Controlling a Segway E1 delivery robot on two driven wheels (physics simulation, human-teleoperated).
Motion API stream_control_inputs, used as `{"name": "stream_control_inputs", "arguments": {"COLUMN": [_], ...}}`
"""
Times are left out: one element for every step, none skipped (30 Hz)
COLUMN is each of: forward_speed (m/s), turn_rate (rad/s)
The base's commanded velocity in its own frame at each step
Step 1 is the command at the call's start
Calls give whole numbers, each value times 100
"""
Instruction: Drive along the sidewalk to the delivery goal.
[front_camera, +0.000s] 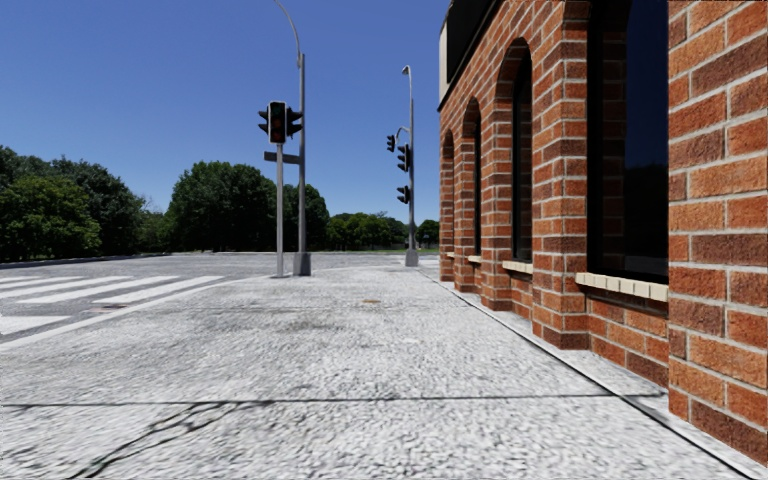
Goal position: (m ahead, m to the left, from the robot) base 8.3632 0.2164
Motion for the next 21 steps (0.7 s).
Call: {"name": "stream_control_inputs", "arguments": {"forward_speed": [200,200,200,200,200,200,200,200,200,200,200,200,200,200,200,200,200,200,200,200,200], "turn_rate": [0,0,0,0,0,0,0,0,0,0,0,0,0,0,0,0,0,0,0,0,0]}}
